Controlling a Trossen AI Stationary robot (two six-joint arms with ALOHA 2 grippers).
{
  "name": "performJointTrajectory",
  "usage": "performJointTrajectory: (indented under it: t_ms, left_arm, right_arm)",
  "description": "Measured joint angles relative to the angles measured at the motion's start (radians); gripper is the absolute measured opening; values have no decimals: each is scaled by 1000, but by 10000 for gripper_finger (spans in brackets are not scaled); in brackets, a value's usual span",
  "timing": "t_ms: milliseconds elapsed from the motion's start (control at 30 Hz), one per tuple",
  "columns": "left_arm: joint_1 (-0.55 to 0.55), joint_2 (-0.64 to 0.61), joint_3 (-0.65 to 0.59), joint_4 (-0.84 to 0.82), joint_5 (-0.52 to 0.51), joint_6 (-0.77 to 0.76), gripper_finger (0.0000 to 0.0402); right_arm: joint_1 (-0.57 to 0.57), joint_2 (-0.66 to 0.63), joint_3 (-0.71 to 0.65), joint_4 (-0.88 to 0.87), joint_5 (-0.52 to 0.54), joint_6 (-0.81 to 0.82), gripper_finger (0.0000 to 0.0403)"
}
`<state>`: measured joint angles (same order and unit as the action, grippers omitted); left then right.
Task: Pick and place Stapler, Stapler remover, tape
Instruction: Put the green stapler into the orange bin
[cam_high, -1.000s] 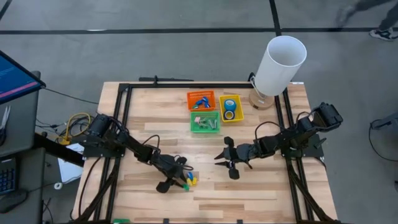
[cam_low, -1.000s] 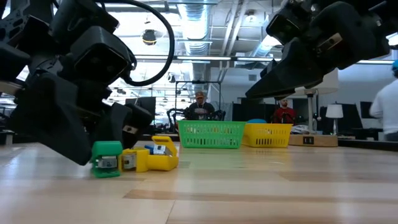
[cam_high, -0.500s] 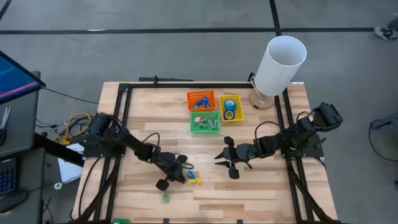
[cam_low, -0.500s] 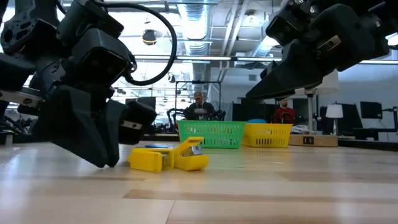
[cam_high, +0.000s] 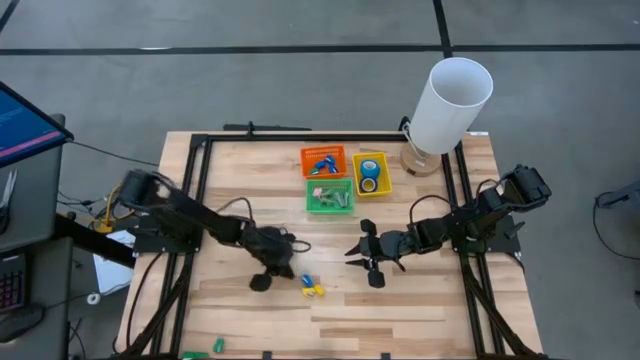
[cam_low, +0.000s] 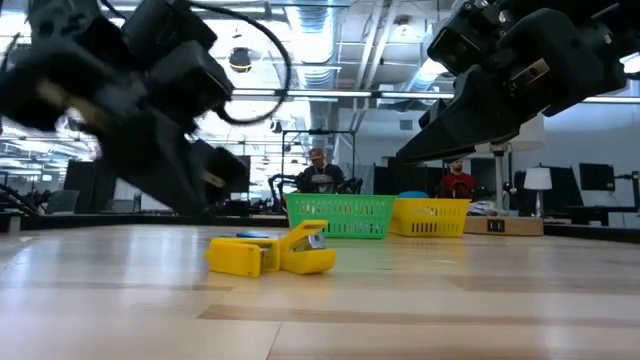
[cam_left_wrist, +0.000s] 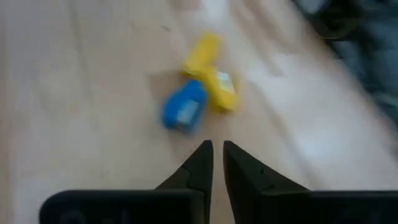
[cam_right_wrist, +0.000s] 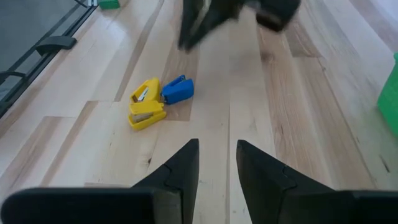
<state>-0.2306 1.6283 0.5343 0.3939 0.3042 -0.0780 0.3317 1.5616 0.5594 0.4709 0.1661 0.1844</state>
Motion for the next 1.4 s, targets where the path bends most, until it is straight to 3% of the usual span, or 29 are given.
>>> performJointTrajectory:
  t_ms: [133,233,333,500,633,767,1000,1200,1400]
  left_arm:
    - [-51,-233,2,-321,56,-54,51]
    - [-146,-376,2,-529,-49,-102,74]
    - [-245,-468,2,-630,-124,-281,108]
    - [-443,-494,2,-652,-153,-663,180]
    - [-611,-441,2,-653,-172,-889,210]
    - [-701,-400,2,-650,-173,-1016,210]
    - [-695,-398,2,-647,-202,-1035,187]
    - [-688,-398,2,-648,-134,-1091,168]
    - [-703,-398,2,-645,-10,-1376,152]
  right_arm:
    - [0,0,0,0,0,0,101]
    - [-1,0,0,0,0,0,101]
    - [-1,0,0,0,0,-8,101]
    - [-1,0,0,0,0,-8,101]
    - [2,0,0,2,0,-8,101]
    - [2,0,0,54,-1,-33,101]
    - [14,0,97,67,-16,-155,101]
    - [35,0,197,-71,-16,-192,101]
    - [47,0,217,-135,-16,-187,101]
